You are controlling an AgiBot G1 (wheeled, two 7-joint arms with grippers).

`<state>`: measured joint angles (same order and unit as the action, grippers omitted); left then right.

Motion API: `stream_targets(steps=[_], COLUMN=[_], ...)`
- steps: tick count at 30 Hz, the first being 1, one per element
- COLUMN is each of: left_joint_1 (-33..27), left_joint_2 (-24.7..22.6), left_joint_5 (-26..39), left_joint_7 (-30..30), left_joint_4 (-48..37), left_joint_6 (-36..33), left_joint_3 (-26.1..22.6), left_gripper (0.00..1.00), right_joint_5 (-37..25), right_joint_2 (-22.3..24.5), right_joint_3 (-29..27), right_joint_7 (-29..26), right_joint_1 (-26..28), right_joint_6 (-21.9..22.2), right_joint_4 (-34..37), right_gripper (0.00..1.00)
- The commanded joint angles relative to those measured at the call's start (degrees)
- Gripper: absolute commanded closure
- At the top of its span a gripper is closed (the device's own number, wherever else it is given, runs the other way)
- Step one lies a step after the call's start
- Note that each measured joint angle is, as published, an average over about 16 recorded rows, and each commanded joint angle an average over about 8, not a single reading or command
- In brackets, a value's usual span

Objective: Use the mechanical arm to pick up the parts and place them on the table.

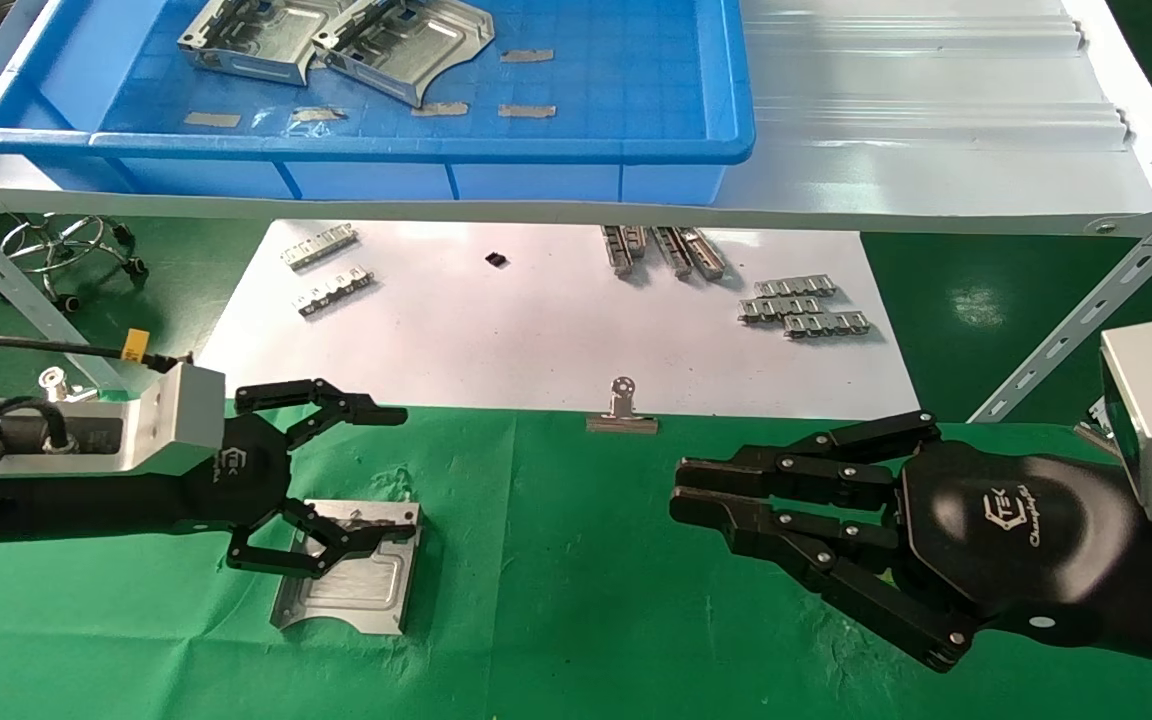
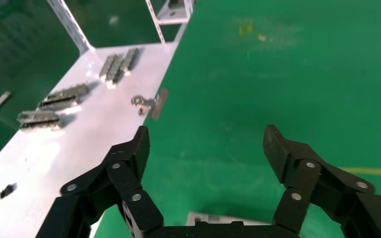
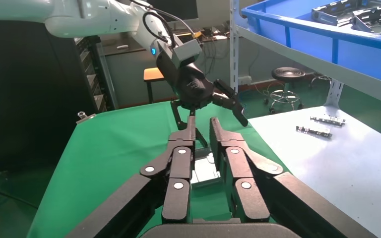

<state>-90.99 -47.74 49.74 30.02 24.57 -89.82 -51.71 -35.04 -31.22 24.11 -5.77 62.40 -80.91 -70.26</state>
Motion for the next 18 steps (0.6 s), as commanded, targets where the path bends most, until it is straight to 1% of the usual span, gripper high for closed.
stream_targets(steps=[1,18], left_joint_1=[1.2,11.9], left_joint_2=[0.5,5.1], left_joint_5=[-0.3,-3.2], left_joint_7=[-1.7,-16.4], left_joint_4=[2.1,19.8], left_joint_6=[0.2,1.7], left_joint_3=[1.5,14.4], left_gripper=[0.0,0.0], right_joint_5=[0.0,0.0], right_joint_2=[0.0,0.0], right_joint_3=[0.0,0.0], right_joint_7=[0.0,0.0], right_joint_1=[0.0,0.0], right_joint_6=[0.0,0.0], right_joint_4=[0.0,0.0], right_gripper=[0.0,0.0])
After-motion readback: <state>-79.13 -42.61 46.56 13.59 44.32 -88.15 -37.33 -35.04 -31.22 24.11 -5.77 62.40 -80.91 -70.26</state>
